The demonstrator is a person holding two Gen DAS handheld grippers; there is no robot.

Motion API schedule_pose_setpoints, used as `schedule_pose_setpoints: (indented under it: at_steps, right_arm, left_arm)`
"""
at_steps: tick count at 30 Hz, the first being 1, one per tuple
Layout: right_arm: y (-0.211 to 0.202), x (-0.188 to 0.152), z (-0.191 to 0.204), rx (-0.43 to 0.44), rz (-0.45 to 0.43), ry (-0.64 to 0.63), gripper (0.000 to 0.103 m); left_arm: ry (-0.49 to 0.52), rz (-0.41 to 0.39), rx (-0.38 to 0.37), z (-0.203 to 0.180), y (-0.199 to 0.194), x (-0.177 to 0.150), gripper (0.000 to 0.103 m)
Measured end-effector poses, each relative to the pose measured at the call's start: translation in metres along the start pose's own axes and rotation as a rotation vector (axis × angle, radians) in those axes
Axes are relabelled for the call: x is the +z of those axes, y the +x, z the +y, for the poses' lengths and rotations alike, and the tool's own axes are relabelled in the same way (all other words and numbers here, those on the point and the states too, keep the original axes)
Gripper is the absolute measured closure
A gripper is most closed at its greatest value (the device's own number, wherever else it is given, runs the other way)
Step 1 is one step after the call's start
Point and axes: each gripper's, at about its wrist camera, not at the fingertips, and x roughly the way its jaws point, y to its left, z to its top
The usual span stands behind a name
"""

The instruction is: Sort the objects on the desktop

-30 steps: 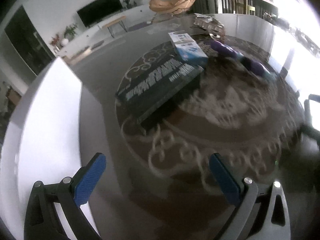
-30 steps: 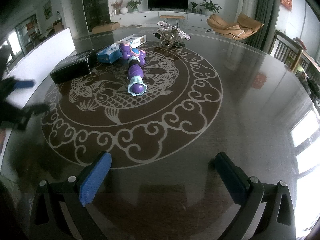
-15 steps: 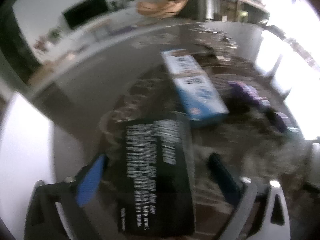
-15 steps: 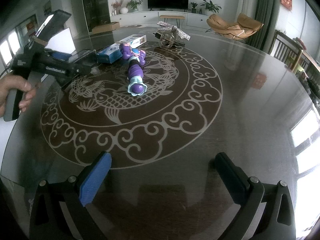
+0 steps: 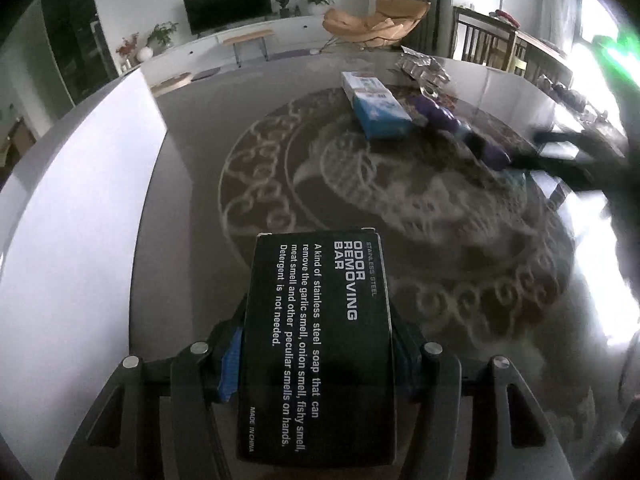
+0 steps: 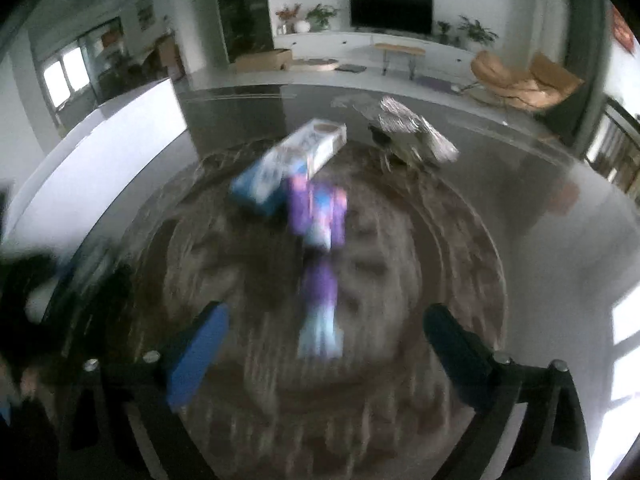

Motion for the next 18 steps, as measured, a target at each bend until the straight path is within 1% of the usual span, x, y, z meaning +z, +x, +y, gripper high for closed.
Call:
schedule_pose_setpoints:
  at_steps: [1,2,3,4,5,6,7,11,14,18]
  right_arm:
    - [0.013,0.01,-0.003,0.017,0.045,0.004,0.016]
    - [0.028,0.018,-0.004,0.042,0.105,0.011,0.032]
    - [0.038,0.021,-0.004,0.045,0.146,0.006,0.04]
    - [0.038,0.023,0.002,0.018,0.122,-0.034,0.046]
    - [0.039,0.024,0.009,0.018,0.119,-0.077,0.075]
    - [0.042,0.024,0.014,0.013,0.132,-0.103,0.08]
    - [0.042,0.024,0.018,0.009,0.134,-0.109,0.081]
    - [0.023,0.019,0.024,0.093,0.114,-0.025,0.082]
    - [-0.001,0.018,0.022,0.16,0.094,0.054,0.082]
    - [-0.041,0.031,0.035,0.288,0.037,0.114,0.082]
  left_arm:
    - [-0.009,-0.002,0.0,0.001,-0.003,-0.006,0.045]
    - [-0.022,-0.004,-0.002,0.003,-0.007,-0.011,0.045]
    - [-0.037,-0.007,-0.005,0.002,-0.01,-0.009,0.045]
    - [-0.047,-0.011,-0.004,0.004,-0.011,-0.01,0.045]
    - [-0.053,-0.016,0.002,0.003,-0.014,-0.012,0.045]
    - [-0.059,-0.021,0.005,0.003,-0.016,-0.017,0.045]
    - [-0.064,-0.027,0.002,0.003,-0.019,-0.019,0.045]
    - [-0.107,-0.072,-0.045,0.001,-0.04,-0.021,0.045]
    - [-0.157,-0.135,-0.096,0.003,-0.072,-0.016,0.045]
    - [-0.234,-0.222,-0.15,0.023,-0.122,-0.01,0.045]
